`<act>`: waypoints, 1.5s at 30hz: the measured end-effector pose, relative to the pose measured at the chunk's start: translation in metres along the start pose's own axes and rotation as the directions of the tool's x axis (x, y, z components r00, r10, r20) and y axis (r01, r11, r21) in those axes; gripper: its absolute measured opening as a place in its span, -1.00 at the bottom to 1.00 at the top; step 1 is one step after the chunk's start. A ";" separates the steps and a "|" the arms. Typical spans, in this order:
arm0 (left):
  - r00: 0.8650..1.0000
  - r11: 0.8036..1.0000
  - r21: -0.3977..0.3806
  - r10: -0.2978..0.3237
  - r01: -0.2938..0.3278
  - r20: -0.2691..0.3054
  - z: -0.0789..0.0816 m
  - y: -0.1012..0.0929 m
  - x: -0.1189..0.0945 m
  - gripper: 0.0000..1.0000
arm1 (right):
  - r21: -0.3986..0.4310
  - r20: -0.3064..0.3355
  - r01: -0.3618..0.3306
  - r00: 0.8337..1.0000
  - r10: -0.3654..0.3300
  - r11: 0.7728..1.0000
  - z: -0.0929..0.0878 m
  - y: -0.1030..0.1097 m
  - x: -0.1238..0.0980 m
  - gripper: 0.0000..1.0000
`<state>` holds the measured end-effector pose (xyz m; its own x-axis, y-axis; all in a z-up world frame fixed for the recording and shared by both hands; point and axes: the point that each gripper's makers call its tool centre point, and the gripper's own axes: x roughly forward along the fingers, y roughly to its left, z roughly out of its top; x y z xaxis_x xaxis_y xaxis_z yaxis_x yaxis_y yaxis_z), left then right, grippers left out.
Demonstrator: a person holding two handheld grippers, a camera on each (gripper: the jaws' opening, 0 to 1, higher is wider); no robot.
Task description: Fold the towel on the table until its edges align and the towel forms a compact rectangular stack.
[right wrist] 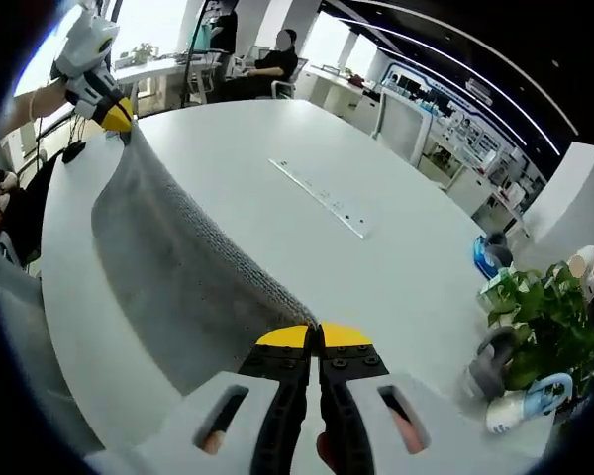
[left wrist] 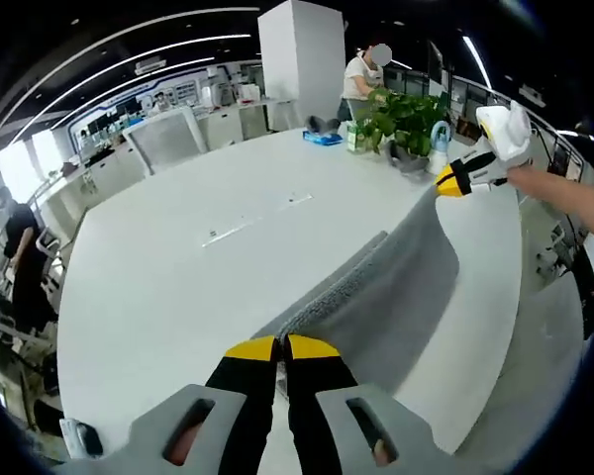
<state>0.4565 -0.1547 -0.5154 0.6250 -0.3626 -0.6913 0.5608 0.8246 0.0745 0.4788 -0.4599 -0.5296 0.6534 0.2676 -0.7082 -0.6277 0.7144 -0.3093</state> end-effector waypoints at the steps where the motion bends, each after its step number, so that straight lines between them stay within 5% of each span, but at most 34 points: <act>1: 1.000 1.000 0.001 -0.002 0.002 -0.005 -0.001 0.001 0.003 -0.94 | 0.005 -0.002 -0.004 1.000 0.004 1.000 -0.001 0.000 0.004 -1.00; 14: 0.998 1.000 0.004 0.005 -0.005 -0.058 -0.014 0.010 0.042 -0.94 | 0.057 -0.042 -0.041 0.998 0.043 0.998 -0.023 0.001 0.048 -1.00; 26: 0.995 0.999 0.045 0.029 -0.025 -0.098 -0.035 0.018 0.072 -0.94 | 0.009 -0.067 -0.033 0.997 0.033 0.999 -0.031 0.004 0.081 -1.00; 45: 0.990 1.000 -0.008 0.022 -0.023 -0.142 -0.054 0.028 0.112 -0.92 | 0.027 -0.099 -0.018 0.995 0.020 0.999 -0.046 0.002 0.121 -0.96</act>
<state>0.5123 -0.1485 -0.6296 0.5538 -0.2791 -0.7844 0.5417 0.8363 0.0848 0.5369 -0.4558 -0.6456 0.5956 0.2168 -0.7735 -0.6274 0.7269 -0.2794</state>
